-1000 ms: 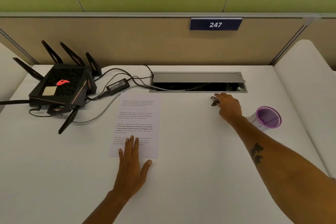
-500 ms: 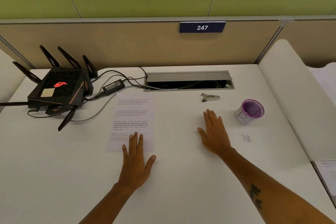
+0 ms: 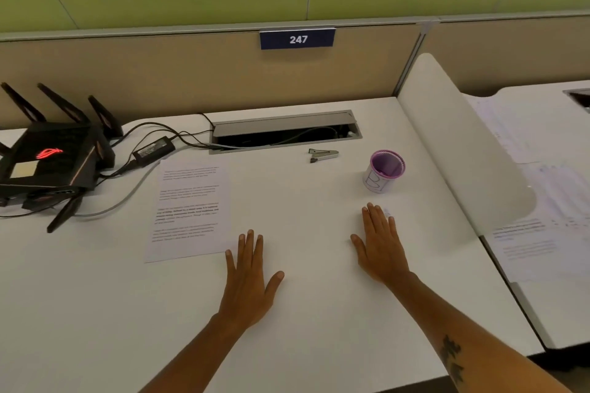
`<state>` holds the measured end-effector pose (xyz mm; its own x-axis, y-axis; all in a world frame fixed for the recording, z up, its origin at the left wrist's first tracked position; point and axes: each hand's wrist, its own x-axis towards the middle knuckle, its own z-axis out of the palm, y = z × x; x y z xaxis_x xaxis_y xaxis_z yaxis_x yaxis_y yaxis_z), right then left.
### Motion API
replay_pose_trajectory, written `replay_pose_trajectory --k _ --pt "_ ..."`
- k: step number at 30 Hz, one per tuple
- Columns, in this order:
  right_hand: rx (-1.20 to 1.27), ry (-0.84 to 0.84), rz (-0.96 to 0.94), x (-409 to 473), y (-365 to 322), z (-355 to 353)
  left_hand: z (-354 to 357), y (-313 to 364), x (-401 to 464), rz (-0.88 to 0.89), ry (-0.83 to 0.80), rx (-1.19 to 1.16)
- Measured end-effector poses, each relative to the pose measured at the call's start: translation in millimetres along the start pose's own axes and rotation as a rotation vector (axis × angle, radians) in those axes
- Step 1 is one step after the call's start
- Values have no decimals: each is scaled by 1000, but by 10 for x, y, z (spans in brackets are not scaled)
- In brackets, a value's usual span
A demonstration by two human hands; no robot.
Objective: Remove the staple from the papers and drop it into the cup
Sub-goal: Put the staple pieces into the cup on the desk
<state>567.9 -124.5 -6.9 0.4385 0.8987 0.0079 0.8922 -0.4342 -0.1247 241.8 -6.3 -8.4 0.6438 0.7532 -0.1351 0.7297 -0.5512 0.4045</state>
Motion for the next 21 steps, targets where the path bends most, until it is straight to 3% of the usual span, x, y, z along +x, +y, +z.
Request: replay_pose_trajectory --k 7,12,21 --pt "-15 10 172 -176 555 -109 328 274 52 42 -69 65" --pt "-50 -35 279 -131 843 -113 399 276 38 55 3 120" --pt "-37 -97 198 87 721 23 403 303 17 55 54 148"
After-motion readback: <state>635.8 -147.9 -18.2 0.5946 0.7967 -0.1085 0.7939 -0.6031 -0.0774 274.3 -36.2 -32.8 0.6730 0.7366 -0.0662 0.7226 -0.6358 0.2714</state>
